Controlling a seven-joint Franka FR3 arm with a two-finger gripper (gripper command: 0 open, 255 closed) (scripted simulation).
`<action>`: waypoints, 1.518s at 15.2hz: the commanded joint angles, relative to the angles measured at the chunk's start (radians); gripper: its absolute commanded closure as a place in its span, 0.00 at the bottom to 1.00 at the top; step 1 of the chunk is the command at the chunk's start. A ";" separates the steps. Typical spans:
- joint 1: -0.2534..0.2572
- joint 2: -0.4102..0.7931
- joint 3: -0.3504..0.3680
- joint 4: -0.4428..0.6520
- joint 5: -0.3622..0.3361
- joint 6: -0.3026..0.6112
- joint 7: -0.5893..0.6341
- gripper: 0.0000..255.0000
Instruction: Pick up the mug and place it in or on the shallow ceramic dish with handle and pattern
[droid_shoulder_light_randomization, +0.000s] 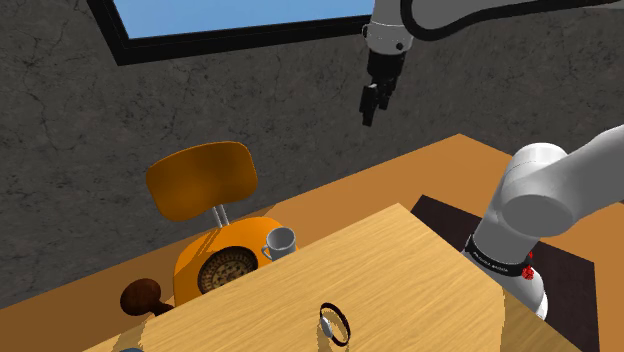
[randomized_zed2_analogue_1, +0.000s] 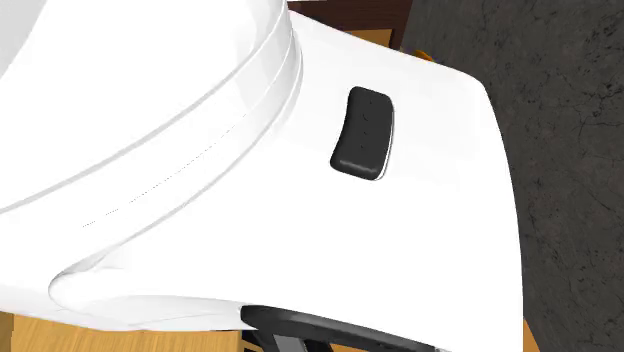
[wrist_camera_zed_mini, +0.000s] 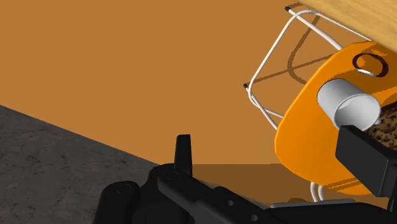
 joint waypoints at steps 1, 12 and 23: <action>0.010 0.034 0.018 -0.028 0.018 0.059 0.023 0.00; 0.053 0.329 0.107 -0.085 0.085 0.391 0.119 0.00; 0.086 0.729 0.187 0.015 0.065 0.676 0.234 0.00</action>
